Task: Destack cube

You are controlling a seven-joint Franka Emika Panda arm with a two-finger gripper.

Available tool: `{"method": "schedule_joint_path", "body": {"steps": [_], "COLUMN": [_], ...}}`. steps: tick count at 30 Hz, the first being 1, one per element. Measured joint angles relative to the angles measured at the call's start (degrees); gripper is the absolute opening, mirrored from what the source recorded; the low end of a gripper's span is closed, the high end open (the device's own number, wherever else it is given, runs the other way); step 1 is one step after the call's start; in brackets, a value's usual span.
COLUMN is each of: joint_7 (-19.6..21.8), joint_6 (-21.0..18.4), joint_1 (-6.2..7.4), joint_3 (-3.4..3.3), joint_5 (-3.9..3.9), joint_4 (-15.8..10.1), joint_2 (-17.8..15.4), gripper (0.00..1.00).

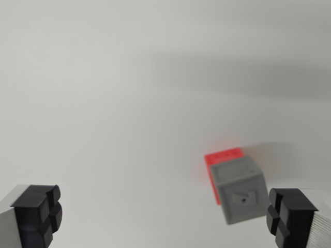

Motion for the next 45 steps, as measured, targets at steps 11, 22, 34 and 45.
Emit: {"method": "schedule_joint_path", "body": {"steps": [11,22,34,45], "joint_7": [-6.2,-13.1,-21.3,-28.9], "joint_6": [4.1,8.6,13.7,18.7], "joint_1": [-1.26,-2.68,-4.48,-6.3], "joint_3": [-1.05,-2.35,-3.97,-5.48], "joint_5": [0.0,0.0,-0.08,-0.1], "joint_4": [-5.5,-10.8,-16.2,-20.3], "joint_2": [-1.0,-1.5,-1.4,-0.2], "gripper": [1.0,1.0,1.0,1.0]}}
